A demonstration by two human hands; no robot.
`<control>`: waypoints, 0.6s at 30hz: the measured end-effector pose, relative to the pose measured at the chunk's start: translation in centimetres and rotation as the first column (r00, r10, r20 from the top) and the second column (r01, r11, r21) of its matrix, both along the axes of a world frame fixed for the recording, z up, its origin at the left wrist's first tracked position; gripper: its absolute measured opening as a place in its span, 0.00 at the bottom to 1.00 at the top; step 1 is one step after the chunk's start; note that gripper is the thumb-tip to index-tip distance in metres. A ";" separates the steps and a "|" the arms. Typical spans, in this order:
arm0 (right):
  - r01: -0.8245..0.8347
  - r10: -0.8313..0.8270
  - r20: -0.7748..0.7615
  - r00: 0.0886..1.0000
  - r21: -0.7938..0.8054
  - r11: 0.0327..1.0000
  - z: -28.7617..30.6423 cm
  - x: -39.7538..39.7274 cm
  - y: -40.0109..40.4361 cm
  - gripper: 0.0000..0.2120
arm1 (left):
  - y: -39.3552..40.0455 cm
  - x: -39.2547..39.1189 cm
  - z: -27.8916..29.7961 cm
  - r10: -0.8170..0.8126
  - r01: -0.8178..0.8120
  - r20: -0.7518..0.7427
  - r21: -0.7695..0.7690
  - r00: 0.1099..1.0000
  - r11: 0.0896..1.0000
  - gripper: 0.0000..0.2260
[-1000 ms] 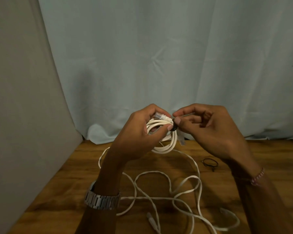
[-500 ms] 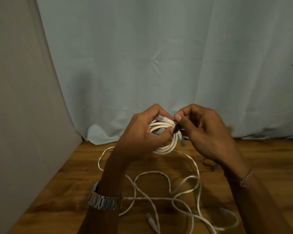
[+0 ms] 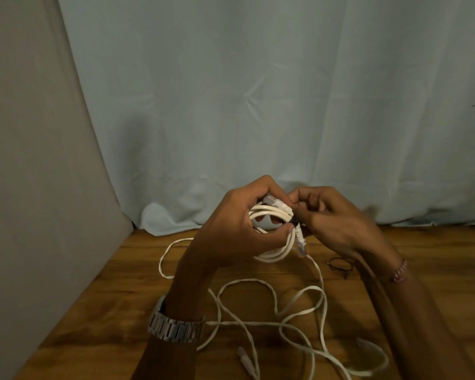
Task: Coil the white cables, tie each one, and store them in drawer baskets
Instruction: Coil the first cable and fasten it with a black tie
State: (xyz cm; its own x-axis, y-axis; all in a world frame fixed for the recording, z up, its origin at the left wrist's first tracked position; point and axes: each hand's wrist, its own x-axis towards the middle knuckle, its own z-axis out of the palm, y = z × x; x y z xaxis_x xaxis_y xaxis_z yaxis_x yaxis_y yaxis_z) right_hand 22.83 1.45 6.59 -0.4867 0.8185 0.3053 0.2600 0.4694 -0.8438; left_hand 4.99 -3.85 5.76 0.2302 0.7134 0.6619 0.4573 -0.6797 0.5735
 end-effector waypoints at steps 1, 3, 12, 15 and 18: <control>-0.016 0.016 0.015 1.000 -0.005 1.000 0.0 0.0 0.0 0.10 | 0.0 0.0 0.0 -0.007 0.007 -0.004 0.002 1.000 1.000 0.12; -0.025 0.026 0.056 0.998 -0.006 1.000 -0.2 -0.2 0.1 0.11 | 0.1 0.1 -0.1 -0.020 0.020 -0.003 -0.002 1.000 1.000 0.12; 0.011 -0.016 -0.117 0.993 -0.046 0.999 -0.1 -0.1 0.4 0.06 | 0.6 -0.2 -0.5 -0.068 0.076 0.129 -0.060 0.989 0.995 0.11; -0.027 0.022 -0.091 0.996 -0.051 0.998 0.0 0.3 0.4 0.06 | 0.8 -0.5 -0.6 -0.092 0.110 0.165 -0.100 0.982 0.989 0.11; -0.058 0.052 -0.084 0.995 -0.072 0.996 0.2 0.6 0.4 0.08 | 0.9 -0.7 -0.7 -0.109 0.134 0.198 -0.118 0.974 0.984 0.11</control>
State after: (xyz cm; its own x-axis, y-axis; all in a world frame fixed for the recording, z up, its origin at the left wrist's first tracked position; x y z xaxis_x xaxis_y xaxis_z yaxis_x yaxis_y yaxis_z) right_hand 23.41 1.88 6.76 -0.5073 0.8133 0.2850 0.1642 0.4159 -0.8945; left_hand 4.28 -2.95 5.03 0.1993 0.7705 0.6055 0.2497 -0.6374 0.7289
